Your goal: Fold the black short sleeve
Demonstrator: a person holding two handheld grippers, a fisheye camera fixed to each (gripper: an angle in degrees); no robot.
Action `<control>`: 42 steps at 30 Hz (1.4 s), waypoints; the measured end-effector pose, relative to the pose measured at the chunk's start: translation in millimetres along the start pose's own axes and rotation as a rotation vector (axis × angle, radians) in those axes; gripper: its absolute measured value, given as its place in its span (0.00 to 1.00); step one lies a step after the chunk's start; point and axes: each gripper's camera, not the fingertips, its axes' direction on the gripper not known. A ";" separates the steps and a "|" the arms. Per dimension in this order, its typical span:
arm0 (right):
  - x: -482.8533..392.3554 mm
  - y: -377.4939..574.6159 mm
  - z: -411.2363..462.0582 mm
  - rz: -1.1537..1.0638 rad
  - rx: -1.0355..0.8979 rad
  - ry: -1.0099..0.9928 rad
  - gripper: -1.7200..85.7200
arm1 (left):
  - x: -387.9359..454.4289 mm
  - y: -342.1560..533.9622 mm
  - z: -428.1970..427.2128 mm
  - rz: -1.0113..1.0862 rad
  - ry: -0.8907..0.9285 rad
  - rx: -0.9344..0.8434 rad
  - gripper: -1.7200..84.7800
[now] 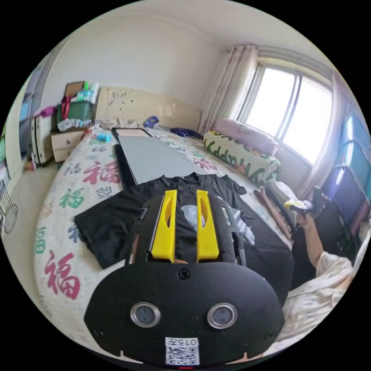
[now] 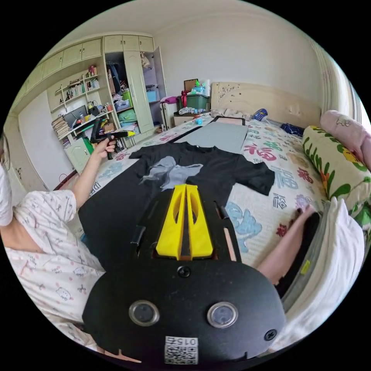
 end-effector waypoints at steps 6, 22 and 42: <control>24.2 -87.8 165.0 0.020 -0.098 0.056 0.01 | -39.8 -6.3 88.5 -0.111 0.083 -0.136 0.17; 129.5 -178.0 445.6 0.017 -0.352 0.341 0.01 | -32.9 -84.5 60.7 -0.004 -0.155 -0.143 0.02; 212.1 -195.4 598.4 0.011 -0.393 0.502 0.01 | -27.1 -141.9 90.3 0.049 -0.125 -0.361 0.01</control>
